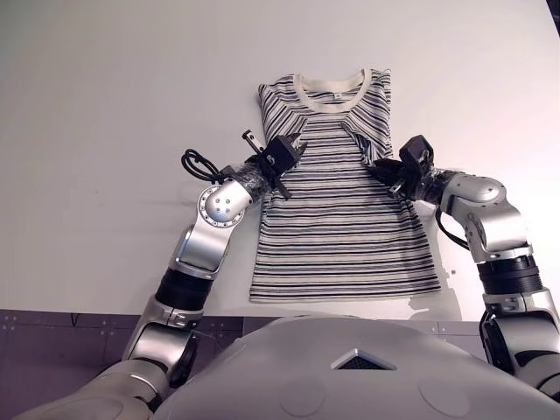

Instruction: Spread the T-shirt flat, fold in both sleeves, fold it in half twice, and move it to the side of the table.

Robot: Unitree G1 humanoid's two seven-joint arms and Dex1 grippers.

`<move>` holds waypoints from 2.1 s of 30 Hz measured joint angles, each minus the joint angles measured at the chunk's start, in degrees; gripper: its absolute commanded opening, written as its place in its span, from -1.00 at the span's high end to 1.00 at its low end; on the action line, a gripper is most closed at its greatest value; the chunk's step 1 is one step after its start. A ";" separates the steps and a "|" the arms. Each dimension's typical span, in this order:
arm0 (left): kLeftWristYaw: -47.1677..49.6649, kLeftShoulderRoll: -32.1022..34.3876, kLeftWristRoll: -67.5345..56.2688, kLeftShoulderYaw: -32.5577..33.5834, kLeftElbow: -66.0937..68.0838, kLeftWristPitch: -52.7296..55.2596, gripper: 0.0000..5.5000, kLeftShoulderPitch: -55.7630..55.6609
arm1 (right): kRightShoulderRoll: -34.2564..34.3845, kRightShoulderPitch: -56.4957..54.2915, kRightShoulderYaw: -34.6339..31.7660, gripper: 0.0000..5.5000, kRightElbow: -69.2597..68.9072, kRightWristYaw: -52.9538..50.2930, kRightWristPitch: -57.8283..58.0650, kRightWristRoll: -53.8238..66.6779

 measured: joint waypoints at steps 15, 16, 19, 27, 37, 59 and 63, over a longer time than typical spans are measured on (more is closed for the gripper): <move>-18.69 27.67 -4.04 17.86 -15.28 -32.04 0.31 40.32 | -18.59 50.82 -23.22 0.41 -27.49 17.35 -33.90 -6.69; -18.22 29.03 -1.64 19.56 -12.70 -38.18 0.27 42.84 | -18.85 54.59 -25.86 0.37 -25.77 18.37 -40.28 -8.24; -13.07 30.42 8.41 22.83 -4.16 -53.99 0.23 46.42 | -19.61 60.80 -30.37 0.30 -19.33 18.98 -56.58 -12.00; 4.65 27.06 29.05 23.90 4.43 -72.18 0.23 44.82 | -20.87 54.79 -27.31 0.30 -5.34 11.17 -77.03 -23.86; 5.81 25.64 31.92 17.51 0.74 -67.88 0.23 39.67 | -20.97 51.03 -20.75 0.30 -5.22 3.19 -79.28 -28.14; 5.52 27.85 29.40 11.18 1.97 -64.11 0.96 40.28 | -25.37 50.10 -15.74 0.57 -2.02 -5.34 -83.78 -31.58; 6.00 28.47 29.24 10.50 2.55 -64.49 0.96 39.61 | -26.01 50.24 -14.39 0.82 -2.02 -5.54 -83.41 -31.72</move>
